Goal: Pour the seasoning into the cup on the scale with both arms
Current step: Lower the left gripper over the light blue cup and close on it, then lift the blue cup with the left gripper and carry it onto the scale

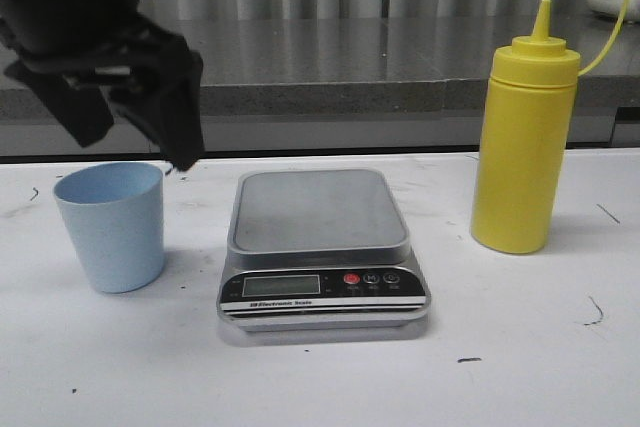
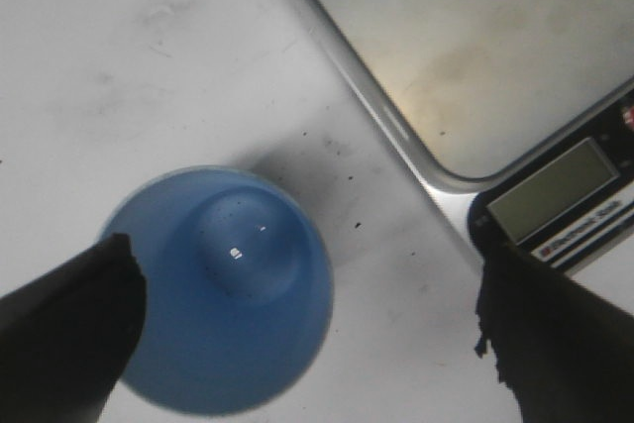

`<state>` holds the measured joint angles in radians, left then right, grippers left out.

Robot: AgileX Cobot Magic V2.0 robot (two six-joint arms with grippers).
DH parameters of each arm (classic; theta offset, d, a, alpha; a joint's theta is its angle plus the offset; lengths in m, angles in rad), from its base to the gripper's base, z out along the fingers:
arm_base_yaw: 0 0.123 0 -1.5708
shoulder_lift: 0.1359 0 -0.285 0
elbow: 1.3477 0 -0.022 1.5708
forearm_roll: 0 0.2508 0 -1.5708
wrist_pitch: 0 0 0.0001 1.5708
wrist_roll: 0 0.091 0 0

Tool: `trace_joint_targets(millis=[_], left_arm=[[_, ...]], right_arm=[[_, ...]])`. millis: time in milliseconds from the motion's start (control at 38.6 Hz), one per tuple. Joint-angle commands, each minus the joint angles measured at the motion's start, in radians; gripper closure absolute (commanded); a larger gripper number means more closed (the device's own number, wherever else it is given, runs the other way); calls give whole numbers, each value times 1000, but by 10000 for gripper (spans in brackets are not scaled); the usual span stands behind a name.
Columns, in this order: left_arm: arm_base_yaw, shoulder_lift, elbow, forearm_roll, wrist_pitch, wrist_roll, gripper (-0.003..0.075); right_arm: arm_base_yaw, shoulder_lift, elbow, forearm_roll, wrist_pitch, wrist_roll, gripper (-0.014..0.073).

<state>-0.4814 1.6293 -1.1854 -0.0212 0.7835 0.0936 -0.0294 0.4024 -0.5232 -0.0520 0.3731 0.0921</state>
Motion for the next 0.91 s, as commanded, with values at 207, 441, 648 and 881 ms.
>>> trace_joint_targets(millis=[207,441,648,881], left_arm=[[-6,120,-38,30,-21,2,258],[-6,120,-42,30,-18,2,667],[-6,118,-123,30,61,2,740],[-63,151,-367,-20,174,5,740]], right_arm=[[-5,13,-40,-8,-80,-6,-48],[-5,13,-40,-8,-80,-6,-48],[-5,13,-40,-8,-75,-6,-48],[-5,13,-40,-8,-70,-6,-48]])
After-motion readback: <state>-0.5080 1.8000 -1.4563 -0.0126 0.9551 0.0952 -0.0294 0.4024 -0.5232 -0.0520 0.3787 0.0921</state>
